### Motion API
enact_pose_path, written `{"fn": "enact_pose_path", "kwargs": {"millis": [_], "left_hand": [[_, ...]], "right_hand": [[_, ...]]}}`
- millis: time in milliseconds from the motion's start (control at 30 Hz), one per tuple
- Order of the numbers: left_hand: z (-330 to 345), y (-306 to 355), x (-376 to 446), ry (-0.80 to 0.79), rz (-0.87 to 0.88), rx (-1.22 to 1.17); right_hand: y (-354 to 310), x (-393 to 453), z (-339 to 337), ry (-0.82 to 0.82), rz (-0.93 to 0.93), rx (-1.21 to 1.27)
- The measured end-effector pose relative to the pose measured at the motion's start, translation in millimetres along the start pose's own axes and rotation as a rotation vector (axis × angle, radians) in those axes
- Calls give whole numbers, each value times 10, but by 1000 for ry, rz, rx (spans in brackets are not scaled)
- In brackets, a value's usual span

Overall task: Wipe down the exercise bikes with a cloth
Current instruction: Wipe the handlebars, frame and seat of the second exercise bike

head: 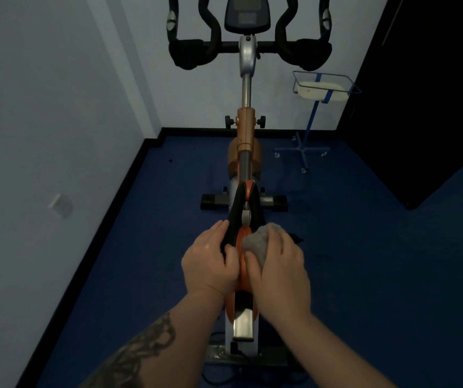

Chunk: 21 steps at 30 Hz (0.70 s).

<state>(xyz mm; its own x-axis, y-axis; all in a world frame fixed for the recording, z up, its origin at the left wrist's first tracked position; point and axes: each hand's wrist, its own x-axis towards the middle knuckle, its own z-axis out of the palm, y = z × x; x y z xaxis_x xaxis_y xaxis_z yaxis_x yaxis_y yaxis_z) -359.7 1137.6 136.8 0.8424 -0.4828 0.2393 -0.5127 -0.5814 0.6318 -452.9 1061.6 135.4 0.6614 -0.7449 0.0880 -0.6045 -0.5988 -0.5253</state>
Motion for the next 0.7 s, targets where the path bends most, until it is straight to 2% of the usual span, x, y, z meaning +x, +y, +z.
{"fn": "enact_pose_path", "kwargs": {"millis": [133,167,367,467,600,700], "left_hand": [[-7,-2,-7,5,-4,-6],[-6,-1,-8,2,-8,-7],[-16,-14,-7,-5,3,-1],[-8,-12,-3,-7,-7,-14],[-13,-3,-4,4,5,-16],[-14,2,-4,4,3,-12]], "right_hand": [[-53,547,-52,-252,114,-24],[-72,622,-55,-267,131,-33],[20,-87,-6,1,-31,8],[68,7,-3,-37,9,28],[22,552,-59,-236,181,65],[50,407,-42,-147,149,86]]}}
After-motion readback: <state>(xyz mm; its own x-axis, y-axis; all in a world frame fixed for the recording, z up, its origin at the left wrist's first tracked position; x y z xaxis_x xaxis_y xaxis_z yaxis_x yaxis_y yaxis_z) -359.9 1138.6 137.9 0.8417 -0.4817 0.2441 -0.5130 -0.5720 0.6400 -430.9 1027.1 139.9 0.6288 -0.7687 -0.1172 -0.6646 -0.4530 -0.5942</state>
